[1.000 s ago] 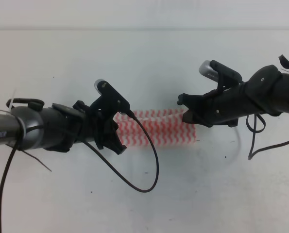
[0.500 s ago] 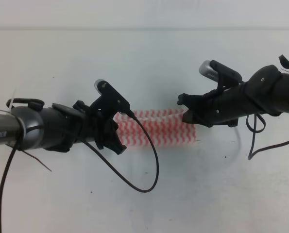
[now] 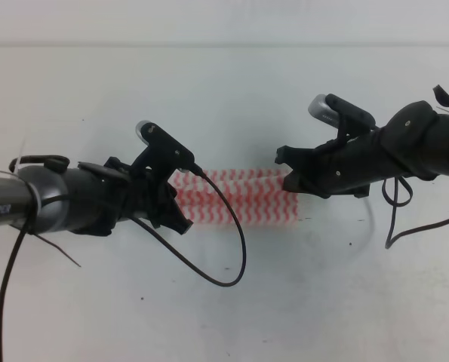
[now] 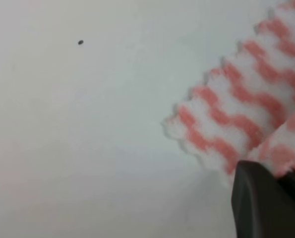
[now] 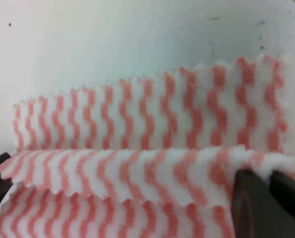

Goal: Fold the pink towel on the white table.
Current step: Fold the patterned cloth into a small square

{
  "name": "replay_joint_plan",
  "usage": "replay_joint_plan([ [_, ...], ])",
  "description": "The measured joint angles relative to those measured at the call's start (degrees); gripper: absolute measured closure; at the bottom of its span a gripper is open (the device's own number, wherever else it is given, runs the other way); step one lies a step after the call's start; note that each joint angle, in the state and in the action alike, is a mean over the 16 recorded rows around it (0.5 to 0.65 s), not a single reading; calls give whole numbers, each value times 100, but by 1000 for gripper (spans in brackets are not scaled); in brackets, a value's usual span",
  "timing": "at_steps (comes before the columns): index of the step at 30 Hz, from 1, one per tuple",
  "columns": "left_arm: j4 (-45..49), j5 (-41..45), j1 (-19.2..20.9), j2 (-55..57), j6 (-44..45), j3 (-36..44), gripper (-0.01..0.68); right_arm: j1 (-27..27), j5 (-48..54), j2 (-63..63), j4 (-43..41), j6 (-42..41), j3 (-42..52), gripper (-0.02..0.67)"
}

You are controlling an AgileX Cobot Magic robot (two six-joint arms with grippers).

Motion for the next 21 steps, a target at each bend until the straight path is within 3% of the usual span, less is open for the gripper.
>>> replay_joint_plan([
  [21, -109, 63, 0, 3, 0, -2, 674, 0, 79, 90, -21, -64, -150, 665],
])
